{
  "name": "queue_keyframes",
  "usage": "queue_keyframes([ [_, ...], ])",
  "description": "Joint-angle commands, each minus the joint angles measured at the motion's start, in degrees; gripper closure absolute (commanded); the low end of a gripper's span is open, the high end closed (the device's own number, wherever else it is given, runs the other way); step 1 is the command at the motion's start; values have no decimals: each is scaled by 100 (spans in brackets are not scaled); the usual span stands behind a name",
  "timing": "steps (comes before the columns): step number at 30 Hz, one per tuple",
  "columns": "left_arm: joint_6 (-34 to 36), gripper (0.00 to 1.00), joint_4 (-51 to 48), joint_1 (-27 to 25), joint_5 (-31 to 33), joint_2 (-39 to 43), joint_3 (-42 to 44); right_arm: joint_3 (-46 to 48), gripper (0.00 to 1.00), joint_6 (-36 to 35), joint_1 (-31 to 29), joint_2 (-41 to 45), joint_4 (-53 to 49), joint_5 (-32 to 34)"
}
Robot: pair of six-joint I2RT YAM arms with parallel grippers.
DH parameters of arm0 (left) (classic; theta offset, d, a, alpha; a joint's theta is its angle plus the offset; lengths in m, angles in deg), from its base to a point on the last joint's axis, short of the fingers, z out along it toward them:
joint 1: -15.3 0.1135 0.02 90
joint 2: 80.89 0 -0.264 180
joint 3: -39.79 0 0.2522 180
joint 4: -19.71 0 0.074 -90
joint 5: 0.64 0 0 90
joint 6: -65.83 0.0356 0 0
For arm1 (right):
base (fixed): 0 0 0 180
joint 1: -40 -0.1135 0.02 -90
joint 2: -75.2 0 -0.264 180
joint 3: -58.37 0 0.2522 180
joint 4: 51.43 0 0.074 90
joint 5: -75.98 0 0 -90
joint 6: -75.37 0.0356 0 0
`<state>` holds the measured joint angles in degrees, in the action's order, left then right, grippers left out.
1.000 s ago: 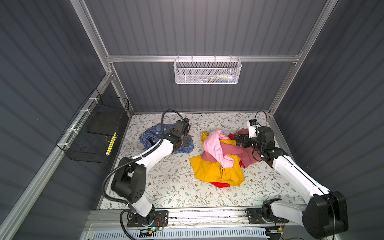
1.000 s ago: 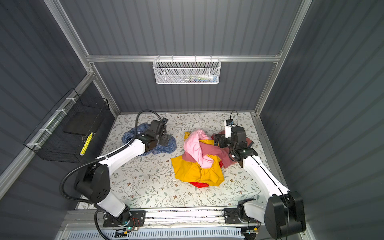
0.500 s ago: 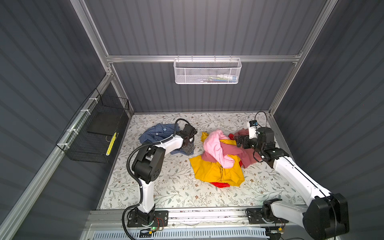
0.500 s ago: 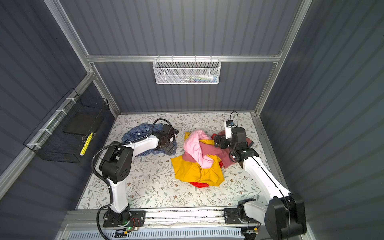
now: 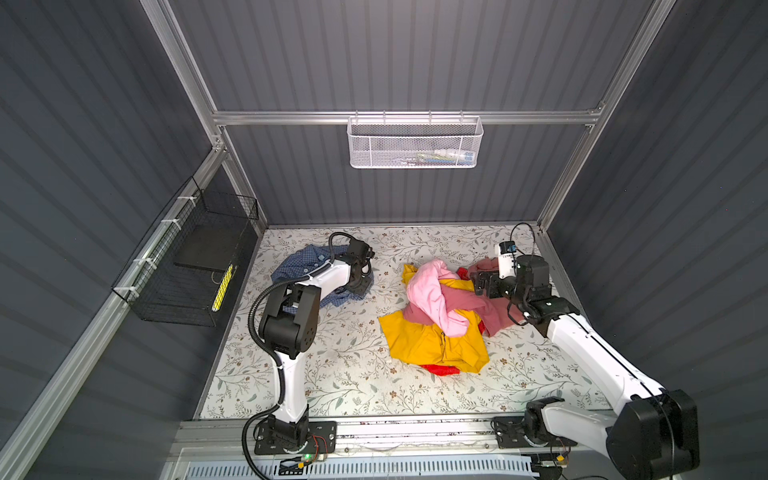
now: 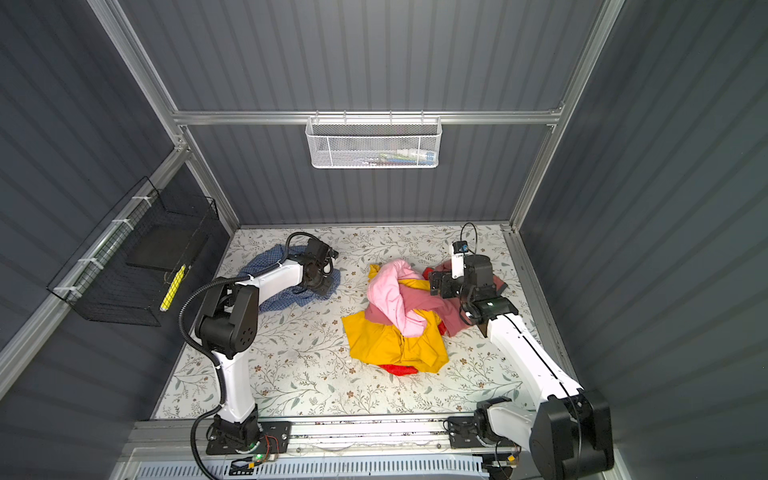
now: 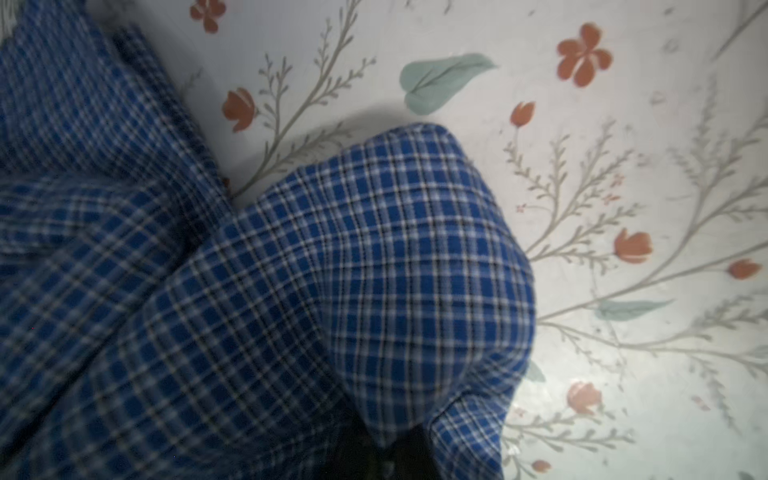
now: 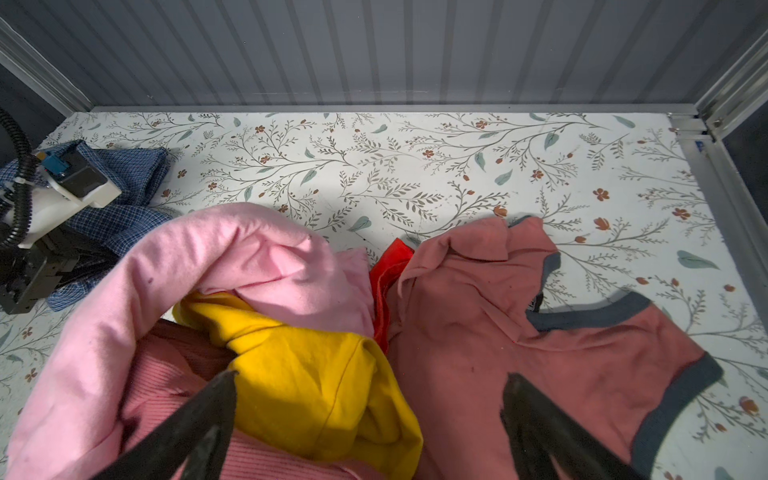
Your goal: Pick out a specific cloth from the pile
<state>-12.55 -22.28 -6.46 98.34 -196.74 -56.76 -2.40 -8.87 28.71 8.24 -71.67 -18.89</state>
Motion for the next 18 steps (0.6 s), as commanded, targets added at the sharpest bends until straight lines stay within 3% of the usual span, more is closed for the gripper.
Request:
queue_keyframes([
  [1, -160, 100, 37, 9, -432, 431, -278, 3, 1, -23, 21, 99, -36, 67],
  [12, -591, 100, 547, 435, -471, 1794, -681, 104, 1, -23, 19, 224, 24, 55],
  [18, -976, 100, 1042, 936, -702, 2321, -439, 130, 1, -22, 17, 251, 66, 72],
])
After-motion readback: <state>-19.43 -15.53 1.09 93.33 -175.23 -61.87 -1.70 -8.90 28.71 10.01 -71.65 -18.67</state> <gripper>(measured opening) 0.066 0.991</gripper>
